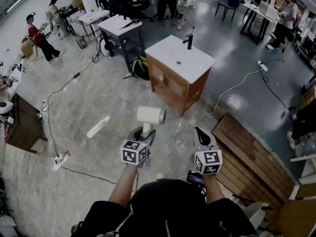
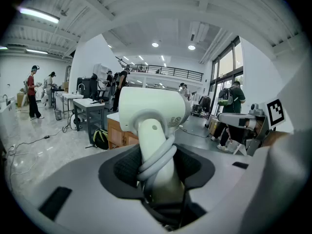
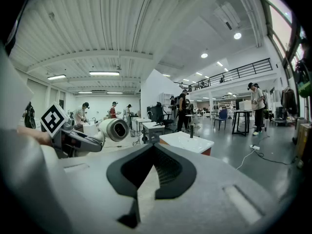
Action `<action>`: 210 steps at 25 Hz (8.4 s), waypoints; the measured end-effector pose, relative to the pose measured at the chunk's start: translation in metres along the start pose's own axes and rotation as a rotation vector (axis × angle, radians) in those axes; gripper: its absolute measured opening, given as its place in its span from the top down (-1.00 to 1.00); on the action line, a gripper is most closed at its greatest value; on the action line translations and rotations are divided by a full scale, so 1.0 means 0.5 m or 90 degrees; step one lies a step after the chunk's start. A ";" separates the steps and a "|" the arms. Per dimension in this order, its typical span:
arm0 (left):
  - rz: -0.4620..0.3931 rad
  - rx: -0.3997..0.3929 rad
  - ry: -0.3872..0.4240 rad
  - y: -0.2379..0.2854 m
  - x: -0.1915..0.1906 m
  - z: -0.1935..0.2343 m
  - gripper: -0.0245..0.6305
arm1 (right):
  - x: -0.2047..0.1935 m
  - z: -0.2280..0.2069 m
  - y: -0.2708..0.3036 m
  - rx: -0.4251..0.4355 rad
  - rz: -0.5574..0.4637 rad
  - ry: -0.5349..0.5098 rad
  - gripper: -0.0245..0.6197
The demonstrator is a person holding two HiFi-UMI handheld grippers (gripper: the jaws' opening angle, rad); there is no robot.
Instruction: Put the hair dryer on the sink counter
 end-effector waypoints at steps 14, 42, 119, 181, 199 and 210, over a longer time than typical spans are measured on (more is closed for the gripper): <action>0.001 0.001 -0.013 0.000 -0.017 0.020 0.33 | -0.009 0.034 0.020 0.039 -0.004 -0.006 0.91; -0.006 -0.028 -0.013 0.056 -0.009 0.130 0.33 | -0.002 0.025 0.115 -0.014 -0.023 -0.002 0.91; 0.054 -0.019 0.000 0.994 0.516 0.485 0.33 | 0.206 -0.570 1.050 0.038 -0.003 0.001 0.91; 0.230 -0.322 0.200 1.553 0.735 0.904 0.33 | 0.221 -0.540 1.530 -0.327 0.119 0.108 0.91; 0.263 -0.316 0.203 1.666 0.701 0.923 0.33 | 0.166 -0.548 1.554 -0.336 0.153 0.134 0.91; 0.285 -0.311 0.198 1.729 0.676 0.933 0.33 | 0.135 -0.550 1.568 -0.337 0.169 0.149 0.91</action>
Point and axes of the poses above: the fingertips, and each gripper's own axes: y forward along the fingers, z to its left, x out of its top, the point moved 4 cm from there along -y, backward along the fingers
